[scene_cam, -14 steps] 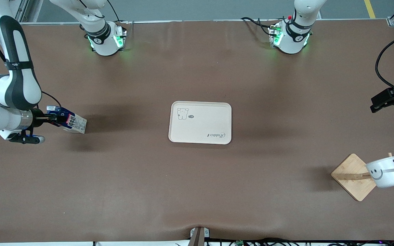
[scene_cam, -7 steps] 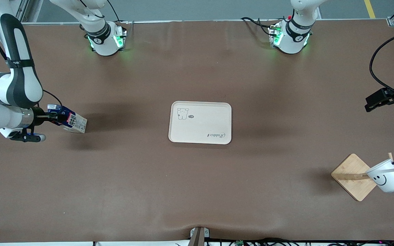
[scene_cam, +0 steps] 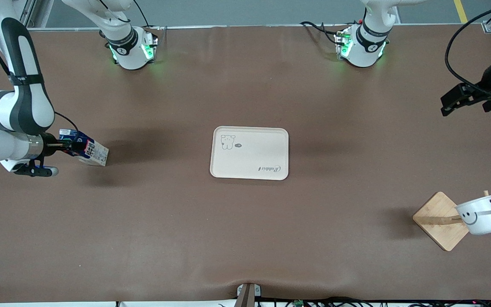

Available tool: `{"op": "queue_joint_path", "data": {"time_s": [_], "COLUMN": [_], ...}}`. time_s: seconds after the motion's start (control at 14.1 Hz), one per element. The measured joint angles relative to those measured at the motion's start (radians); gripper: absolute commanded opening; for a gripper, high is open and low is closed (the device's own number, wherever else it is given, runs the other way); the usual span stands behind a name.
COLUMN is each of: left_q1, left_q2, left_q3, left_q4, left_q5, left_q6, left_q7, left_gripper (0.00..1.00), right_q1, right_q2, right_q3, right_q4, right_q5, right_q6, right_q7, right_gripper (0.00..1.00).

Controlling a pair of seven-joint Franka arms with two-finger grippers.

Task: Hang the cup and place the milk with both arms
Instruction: 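Lower the milk carton onto the table while the left gripper withdraws, then open the right gripper and release the upright milk carton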

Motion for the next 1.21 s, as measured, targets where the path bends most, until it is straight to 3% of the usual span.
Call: {"op": "queue_joint_path", "data": {"time_s": [0.64, 0.85, 1.21], "left_q1": [-0.031, 0.027, 0.058], "left_q2": [-0.041, -0.041, -0.044], "left_q3": [0.005, -0.043, -0.073], "left_q4": [-0.028, -0.03, -0.03], "left_q5": [-0.001, -0.03, -0.035], "left_q6": [-0.052, -0.052, -0.051], "left_q7": [0.02, 0.024, 0.026], "left_gripper": [1.0, 1.0, 1.0], "right_q1": [0.0, 0.0, 0.002], "right_q2": [0.0, -0.002, -0.004], "right_q3": [0.001, 0.003, 0.017], "right_q4": [-0.008, 0.008, 0.123], "right_q5": [-0.001, -0.001, 0.0], "right_q6": [0.005, -0.001, -0.121], "right_q7": [0.0, 0.0, 0.0], "right_gripper": [1.0, 1.0, 1.0]}}
